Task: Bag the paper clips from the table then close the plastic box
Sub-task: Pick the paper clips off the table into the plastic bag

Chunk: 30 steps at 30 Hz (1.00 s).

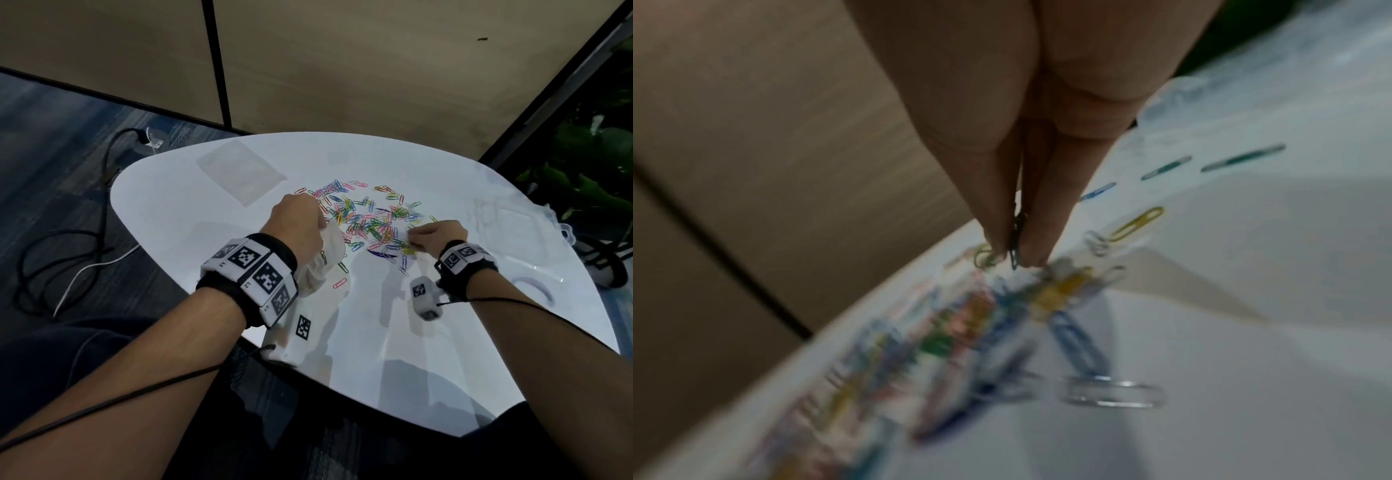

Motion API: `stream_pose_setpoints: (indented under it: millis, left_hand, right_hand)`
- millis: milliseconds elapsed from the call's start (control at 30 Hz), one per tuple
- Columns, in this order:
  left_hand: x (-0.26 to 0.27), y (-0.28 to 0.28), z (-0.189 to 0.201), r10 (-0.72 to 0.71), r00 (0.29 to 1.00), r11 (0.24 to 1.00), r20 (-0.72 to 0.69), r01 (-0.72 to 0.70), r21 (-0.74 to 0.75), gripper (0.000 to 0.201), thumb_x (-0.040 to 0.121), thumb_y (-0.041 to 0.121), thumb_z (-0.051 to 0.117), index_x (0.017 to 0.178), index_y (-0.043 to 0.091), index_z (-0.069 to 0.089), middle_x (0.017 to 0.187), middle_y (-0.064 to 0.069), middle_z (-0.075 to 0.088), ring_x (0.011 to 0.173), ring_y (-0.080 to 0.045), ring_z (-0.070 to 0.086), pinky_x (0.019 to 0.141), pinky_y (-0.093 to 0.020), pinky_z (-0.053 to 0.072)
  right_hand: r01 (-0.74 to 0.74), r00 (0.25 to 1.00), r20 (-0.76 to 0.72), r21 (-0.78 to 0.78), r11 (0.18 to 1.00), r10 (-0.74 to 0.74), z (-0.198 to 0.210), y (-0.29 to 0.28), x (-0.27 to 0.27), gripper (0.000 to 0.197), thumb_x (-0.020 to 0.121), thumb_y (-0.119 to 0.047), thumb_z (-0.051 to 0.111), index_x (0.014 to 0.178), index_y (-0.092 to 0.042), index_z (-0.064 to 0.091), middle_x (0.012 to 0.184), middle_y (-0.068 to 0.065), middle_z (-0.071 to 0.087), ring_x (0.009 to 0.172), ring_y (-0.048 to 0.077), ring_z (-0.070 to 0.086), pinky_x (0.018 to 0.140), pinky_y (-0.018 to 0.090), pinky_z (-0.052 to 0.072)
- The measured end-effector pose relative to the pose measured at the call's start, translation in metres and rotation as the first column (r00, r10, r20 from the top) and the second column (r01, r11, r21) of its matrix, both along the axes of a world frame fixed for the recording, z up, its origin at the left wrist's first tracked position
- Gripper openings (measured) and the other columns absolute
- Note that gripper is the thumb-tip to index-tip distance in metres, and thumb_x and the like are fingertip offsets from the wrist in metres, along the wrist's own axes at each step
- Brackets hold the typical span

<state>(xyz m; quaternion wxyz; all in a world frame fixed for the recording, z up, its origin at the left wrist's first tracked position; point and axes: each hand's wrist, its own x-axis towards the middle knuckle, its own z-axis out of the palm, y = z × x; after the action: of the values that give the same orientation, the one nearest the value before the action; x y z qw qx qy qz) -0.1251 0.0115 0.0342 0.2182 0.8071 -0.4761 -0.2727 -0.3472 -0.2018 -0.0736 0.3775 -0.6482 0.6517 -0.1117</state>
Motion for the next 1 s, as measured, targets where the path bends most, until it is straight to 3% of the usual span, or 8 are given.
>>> stream_pose_setpoints:
  millis: [133, 233, 367, 467, 667, 800, 867, 1000]
  left_hand:
    - [-0.003, -0.002, 0.001, -0.002, 1.0, 1.0, 0.004, 0.002, 0.01, 0.032, 0.091, -0.001, 0.051, 0.11, 0.01, 0.074, 0.114, -0.013, 0.071, 0.095, -0.032, 0.072, 0.091, -0.039, 0.059]
    - [-0.005, -0.003, 0.001, 0.006, 1.0, 1.0, 0.006, -0.006, 0.012, 0.031, 0.091, 0.0, 0.051, 0.108, 0.01, 0.074, 0.116, -0.011, 0.07, 0.094, -0.032, 0.072, 0.09, -0.038, 0.059]
    - [-0.007, -0.003, 0.0, 0.024, 1.0, 1.0, 0.012, -0.024, -0.006, 0.03, 0.088, 0.001, 0.054, 0.104, 0.014, 0.076, 0.115, -0.008, 0.071, 0.098, -0.03, 0.071, 0.091, -0.035, 0.057]
    - [-0.01, -0.003, 0.001, 0.017, 0.999, 1.0, 0.027, -0.017, -0.01, 0.028, 0.087, 0.004, 0.058, 0.104, 0.016, 0.077, 0.116, -0.007, 0.071, 0.105, -0.027, 0.068, 0.091, -0.031, 0.055]
    - [-0.006, 0.0, 0.001, 0.002, 1.0, 1.0, -0.018, -0.002, 0.006, 0.025, 0.086, 0.004, 0.061, 0.1, 0.017, 0.078, 0.11, -0.007, 0.072, 0.097, -0.027, 0.07, 0.09, -0.036, 0.058]
    - [-0.004, 0.001, 0.004, -0.003, 0.999, 1.0, -0.033, 0.003, 0.012, 0.026, 0.087, 0.001, 0.061, 0.102, 0.014, 0.077, 0.109, -0.009, 0.073, 0.096, -0.028, 0.072, 0.092, -0.038, 0.058]
    - [-0.003, 0.0, 0.004, 0.004, 0.999, 1.0, -0.034, -0.004, 0.011, 0.025, 0.087, 0.001, 0.063, 0.103, 0.014, 0.077, 0.109, -0.008, 0.073, 0.094, -0.028, 0.072, 0.091, -0.038, 0.059]
    - [-0.001, 0.001, 0.005, 0.028, 0.999, 1.0, -0.042, -0.028, 0.015, 0.029, 0.087, -0.001, 0.057, 0.1, 0.015, 0.076, 0.11, -0.008, 0.071, 0.09, -0.029, 0.071, 0.089, -0.038, 0.059]
  right_hand:
    - [-0.01, 0.8, 0.571, 0.318, 0.948, -0.183, 0.037, 0.029, 0.02, 0.008, 0.078, 0.003, 0.075, 0.086, 0.001, 0.076, 0.101, 0.022, 0.073, 0.086, 0.023, 0.074, 0.081, 0.028, 0.059]
    - [-0.252, 0.684, 0.715, 0.421, 0.871, -0.147, 0.065, 0.067, 0.043, 0.018, 0.086, 0.003, 0.065, 0.103, 0.006, 0.069, 0.103, 0.018, 0.073, 0.093, 0.023, 0.073, 0.076, 0.021, 0.058]
    - [-0.343, 0.706, 0.698, 0.486, 0.804, -0.121, 0.074, 0.109, 0.063, 0.016, 0.088, 0.006, 0.062, 0.102, 0.008, 0.067, 0.089, 0.014, 0.074, 0.082, 0.019, 0.073, 0.073, 0.02, 0.058]
    - [-0.262, 0.763, 0.64, 0.437, 0.86, -0.093, 0.069, 0.131, 0.078, 0.019, 0.085, 0.011, 0.063, 0.104, 0.013, 0.066, 0.088, 0.019, 0.07, 0.072, 0.022, 0.071, 0.067, 0.021, 0.06]
    - [-0.317, 0.884, 0.379, 0.052, 0.947, 0.275, 0.069, 0.149, 0.09, 0.02, 0.078, 0.003, 0.069, 0.096, -0.004, 0.075, 0.067, 0.005, 0.07, 0.055, 0.009, 0.066, 0.058, 0.016, 0.053]
    - [-0.65, 0.75, -0.032, -0.223, 0.726, 0.661, 0.075, 0.15, 0.09, 0.018, 0.083, -0.008, 0.064, 0.088, -0.015, 0.08, 0.071, -0.003, 0.07, 0.06, 0.005, 0.06, 0.062, 0.017, 0.046]
    - [-0.654, 0.737, 0.072, -0.173, 0.736, 0.672, 0.078, 0.145, 0.087, 0.02, 0.086, -0.007, 0.063, 0.096, -0.013, 0.079, 0.079, -0.002, 0.072, 0.067, 0.002, 0.064, 0.069, 0.013, 0.049]
    - [-0.415, 0.806, 0.487, 0.061, 0.908, 0.336, 0.085, 0.116, 0.062, 0.016, 0.087, 0.003, 0.064, 0.1, -0.001, 0.072, 0.091, 0.018, 0.072, 0.078, 0.025, 0.069, 0.07, 0.032, 0.061]
